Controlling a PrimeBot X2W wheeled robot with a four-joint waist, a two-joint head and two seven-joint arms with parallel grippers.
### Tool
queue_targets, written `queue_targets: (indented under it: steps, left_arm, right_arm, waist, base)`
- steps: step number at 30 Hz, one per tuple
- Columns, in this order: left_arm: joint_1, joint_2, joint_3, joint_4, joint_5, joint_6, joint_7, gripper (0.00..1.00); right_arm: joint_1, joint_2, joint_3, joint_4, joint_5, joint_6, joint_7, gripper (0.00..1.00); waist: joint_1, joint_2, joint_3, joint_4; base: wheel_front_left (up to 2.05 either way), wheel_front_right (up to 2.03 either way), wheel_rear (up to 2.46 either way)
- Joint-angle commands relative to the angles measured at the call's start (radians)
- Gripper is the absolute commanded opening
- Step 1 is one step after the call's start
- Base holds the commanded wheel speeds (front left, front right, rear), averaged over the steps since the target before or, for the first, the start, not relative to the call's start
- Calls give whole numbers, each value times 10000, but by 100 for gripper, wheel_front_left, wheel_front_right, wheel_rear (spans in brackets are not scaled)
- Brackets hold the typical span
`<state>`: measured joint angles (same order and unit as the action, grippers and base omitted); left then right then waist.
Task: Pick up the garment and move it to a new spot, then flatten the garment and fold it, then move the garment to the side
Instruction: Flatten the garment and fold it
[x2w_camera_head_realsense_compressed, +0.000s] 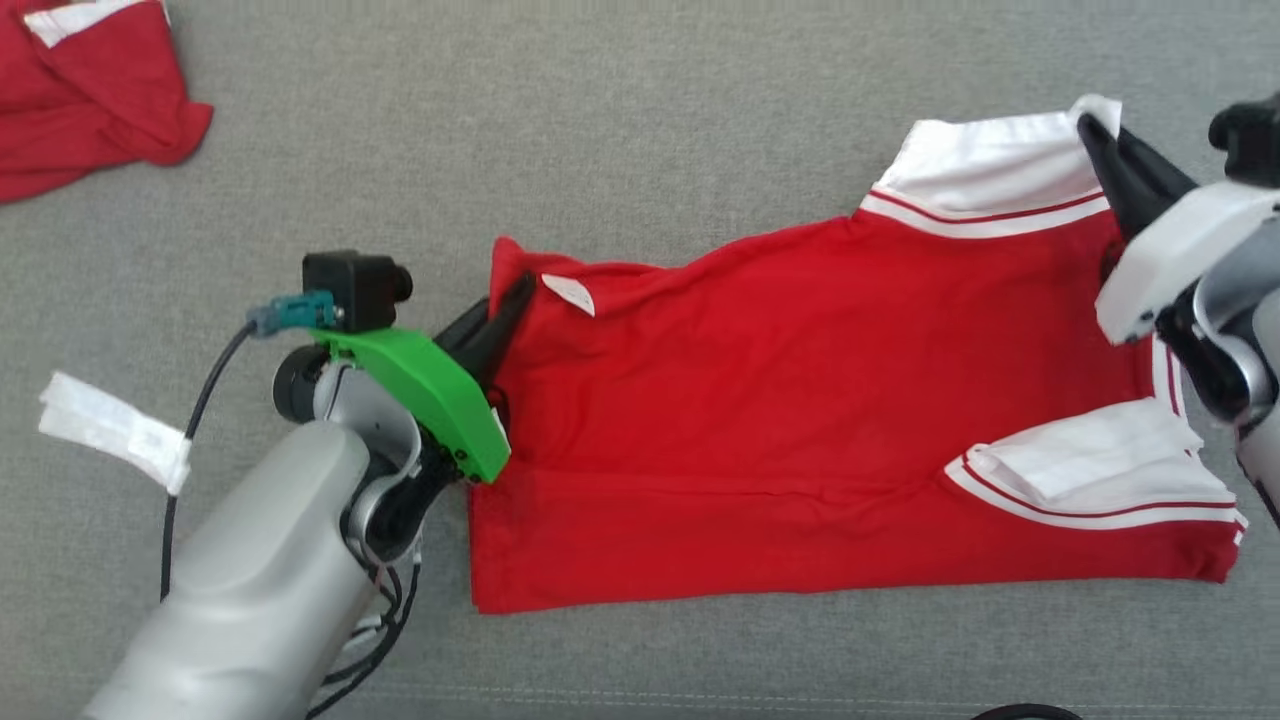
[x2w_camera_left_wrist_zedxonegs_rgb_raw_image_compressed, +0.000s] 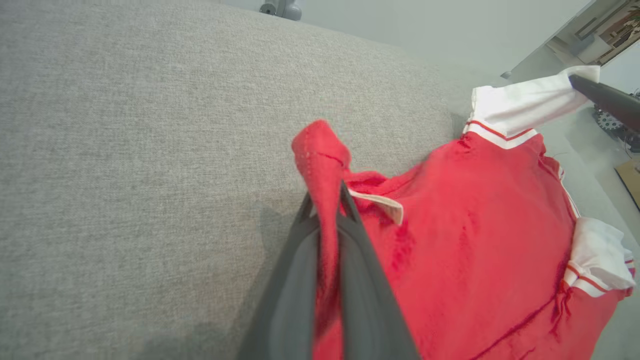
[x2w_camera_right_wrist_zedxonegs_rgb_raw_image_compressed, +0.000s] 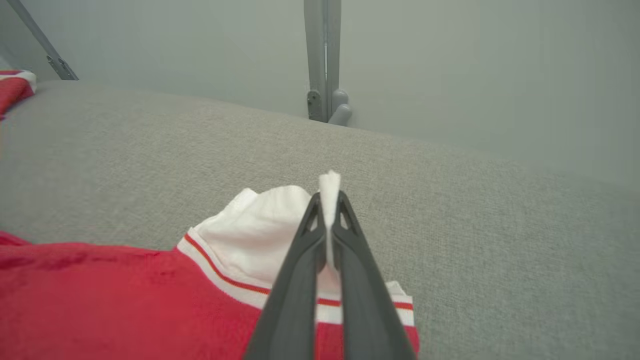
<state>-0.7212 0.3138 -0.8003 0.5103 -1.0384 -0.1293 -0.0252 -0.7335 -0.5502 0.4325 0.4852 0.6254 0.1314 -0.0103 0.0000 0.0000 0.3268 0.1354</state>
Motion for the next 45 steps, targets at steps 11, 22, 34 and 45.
queue_targets:
  steps: [11, 22, 34, 45]
  left_arm:
    - [3382, 990, 576, -3049, -172, 979, -1945, 0]
    - [4745, 1264, 1279, -3682, -926, 1242, -2112, 0]
    - [5392, 1214, 1136, -2955, -591, 733, -2313, 39]
    - [5762, 1262, 1306, -2446, 2173, 2454, -2422, 100]
  right_arm:
    - [4105, -284, -957, -2893, 337, -14, -574, 0]
    - [5725, 665, -1699, -3308, -111, -13, -303, 0]
    - [6131, 426, -1531, -3198, -179, -13, 200, 49]
    - [6746, -520, -2607, -4047, 479, -13, 1188, 100]
  waist:
    - [0, 0, -919, -1345]
    - [0, 0, -963, -1468]
    - [0, 0, -1181, -1479]
    - [0, 0, -1646, -1285]
  base:
    - [0, 0, 0]
    - [0, 0, 0]
    - [0, 0, 0]
    - [0, 0, 0]
